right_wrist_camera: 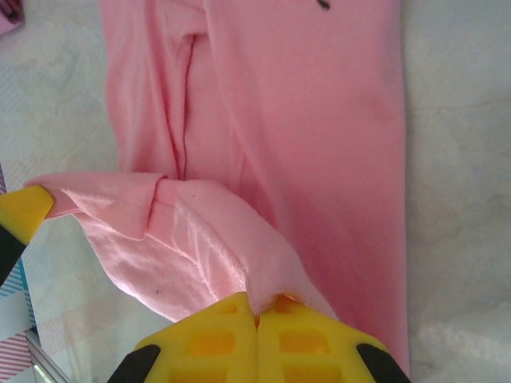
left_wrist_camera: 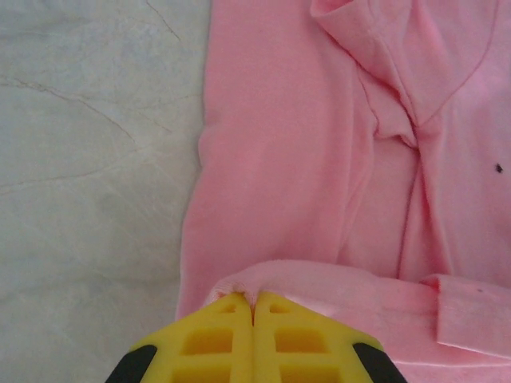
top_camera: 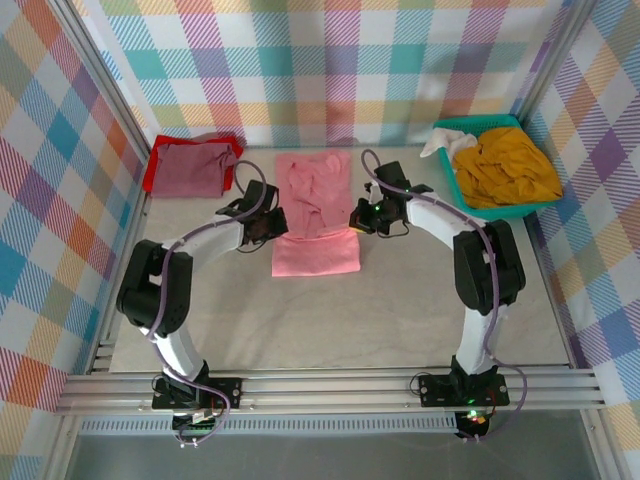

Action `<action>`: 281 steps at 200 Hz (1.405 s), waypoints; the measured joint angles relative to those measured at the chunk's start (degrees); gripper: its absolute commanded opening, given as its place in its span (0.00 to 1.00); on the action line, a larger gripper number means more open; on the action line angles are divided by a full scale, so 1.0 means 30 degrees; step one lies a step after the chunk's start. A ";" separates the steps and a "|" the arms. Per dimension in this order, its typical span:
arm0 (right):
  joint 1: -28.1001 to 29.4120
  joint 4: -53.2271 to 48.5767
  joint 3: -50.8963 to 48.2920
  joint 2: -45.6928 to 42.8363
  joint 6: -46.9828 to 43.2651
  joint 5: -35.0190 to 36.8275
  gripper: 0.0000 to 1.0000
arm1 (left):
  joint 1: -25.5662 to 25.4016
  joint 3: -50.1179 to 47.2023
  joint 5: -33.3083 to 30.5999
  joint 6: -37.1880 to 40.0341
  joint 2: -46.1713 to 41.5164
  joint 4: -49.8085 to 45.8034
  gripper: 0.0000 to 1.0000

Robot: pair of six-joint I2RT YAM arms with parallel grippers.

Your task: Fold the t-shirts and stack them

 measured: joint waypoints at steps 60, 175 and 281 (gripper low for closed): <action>-0.1654 -0.1311 0.7337 0.4495 0.0758 -0.0488 0.34 | 0.1370 0.9879 0.0372 0.1319 0.6397 -0.1865 0.43; -0.0408 0.1902 -0.7351 -0.5370 -0.0102 -0.1785 0.03 | -0.0226 -0.5078 0.1639 0.0816 -0.4830 0.1545 0.14; 0.0444 0.5340 -0.5996 0.0073 0.1188 -0.3468 0.00 | -0.0342 -0.7380 0.4080 -0.0262 -0.0729 0.7766 0.00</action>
